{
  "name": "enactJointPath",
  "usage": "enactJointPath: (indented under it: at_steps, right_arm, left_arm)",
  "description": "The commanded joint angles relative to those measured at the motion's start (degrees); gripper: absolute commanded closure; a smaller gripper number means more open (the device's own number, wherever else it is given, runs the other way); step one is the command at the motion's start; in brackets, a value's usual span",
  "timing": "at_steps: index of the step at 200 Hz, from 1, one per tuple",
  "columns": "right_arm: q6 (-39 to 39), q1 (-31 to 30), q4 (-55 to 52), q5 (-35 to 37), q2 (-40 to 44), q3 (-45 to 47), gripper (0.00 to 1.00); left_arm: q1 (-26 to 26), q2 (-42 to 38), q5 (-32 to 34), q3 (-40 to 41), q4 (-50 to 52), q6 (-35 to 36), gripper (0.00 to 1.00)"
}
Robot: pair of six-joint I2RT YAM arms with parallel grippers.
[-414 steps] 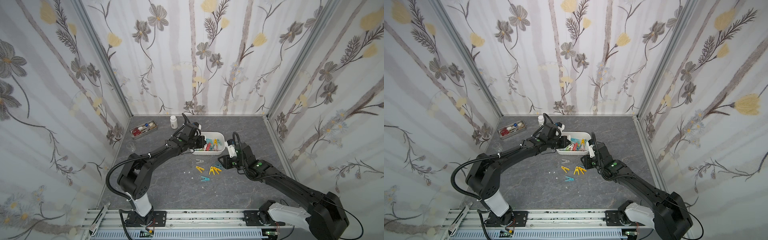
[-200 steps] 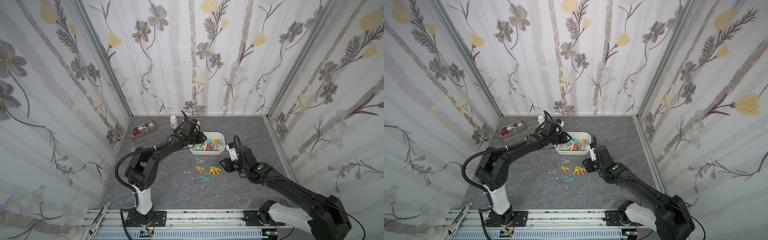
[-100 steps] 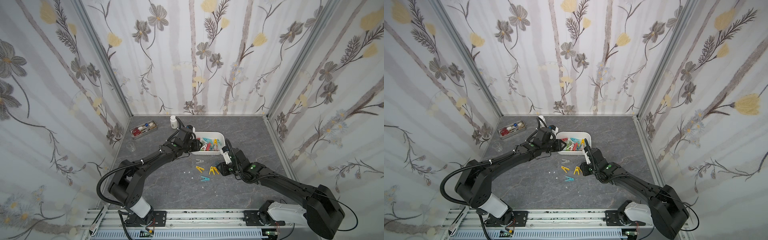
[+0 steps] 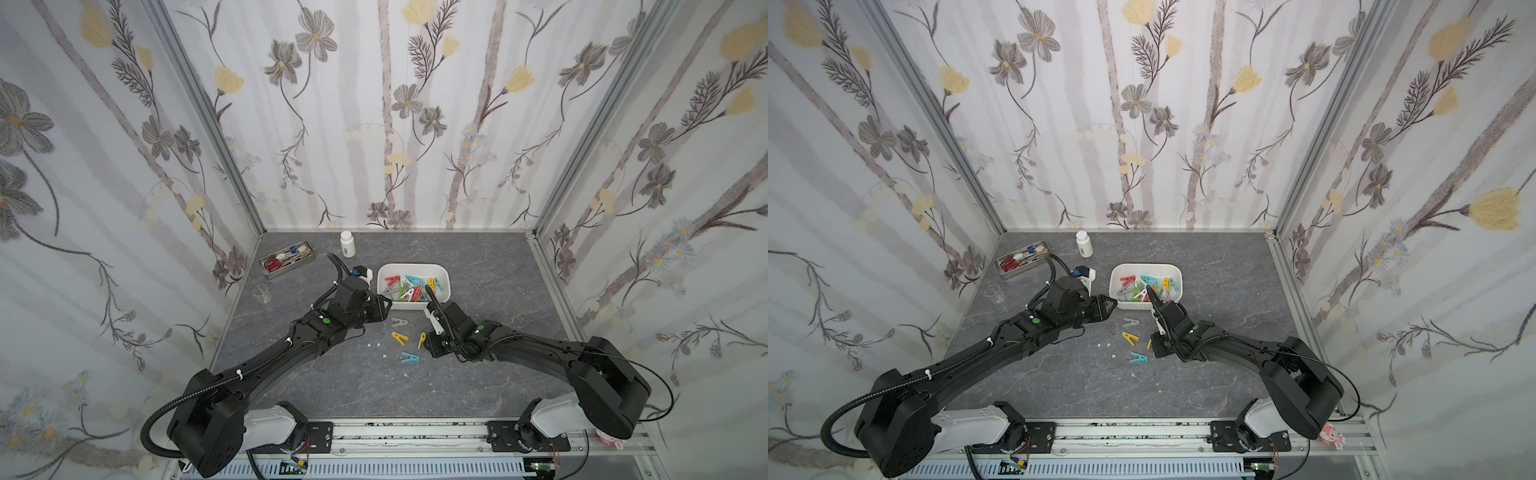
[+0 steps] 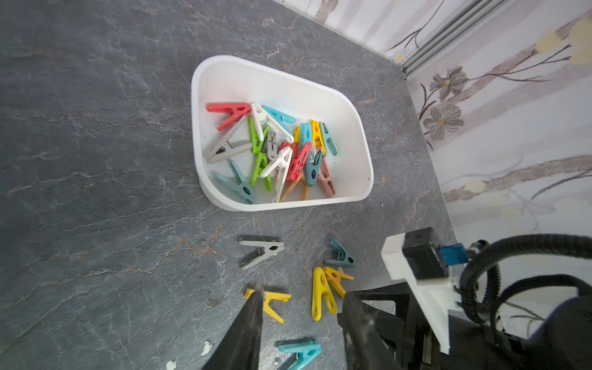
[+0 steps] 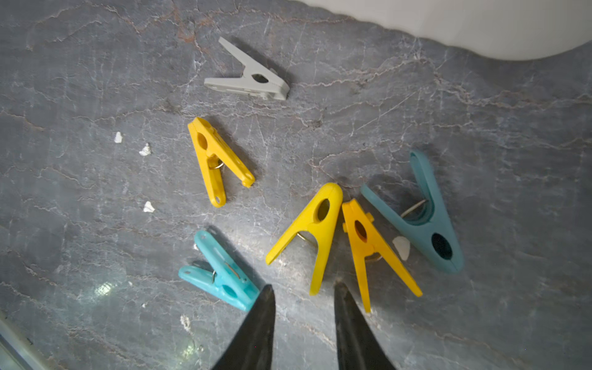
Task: Put the clothespins into the storage box
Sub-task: Pick up the clothespin from the center of the board.
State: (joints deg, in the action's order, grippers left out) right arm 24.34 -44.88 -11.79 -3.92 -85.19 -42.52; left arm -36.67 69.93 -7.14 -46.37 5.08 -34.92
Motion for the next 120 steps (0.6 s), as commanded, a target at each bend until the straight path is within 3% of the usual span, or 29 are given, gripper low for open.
enactJointPath:
  at_steps: [1, 20, 120]
  right_arm:
    - [-0.8, -0.03, 0.54, 0.96, -1.74, -2.14, 0.7]
    - [-0.87, -0.03, 0.59, 0.67, -2.9, -2.69, 0.75]
    - [-1.6, -0.03, -0.32, 2.34, -7.66, -4.41, 0.75]
  left_arm:
    - [0.04, -0.67, 1.82, 0.46, 0.37, -0.66, 0.59]
    - [0.06, -0.59, 1.54, 1.13, -0.13, -1.09, 0.59]
    - [-0.11, -3.96, 2.32, 3.85, 0.27, -2.7, 0.59]
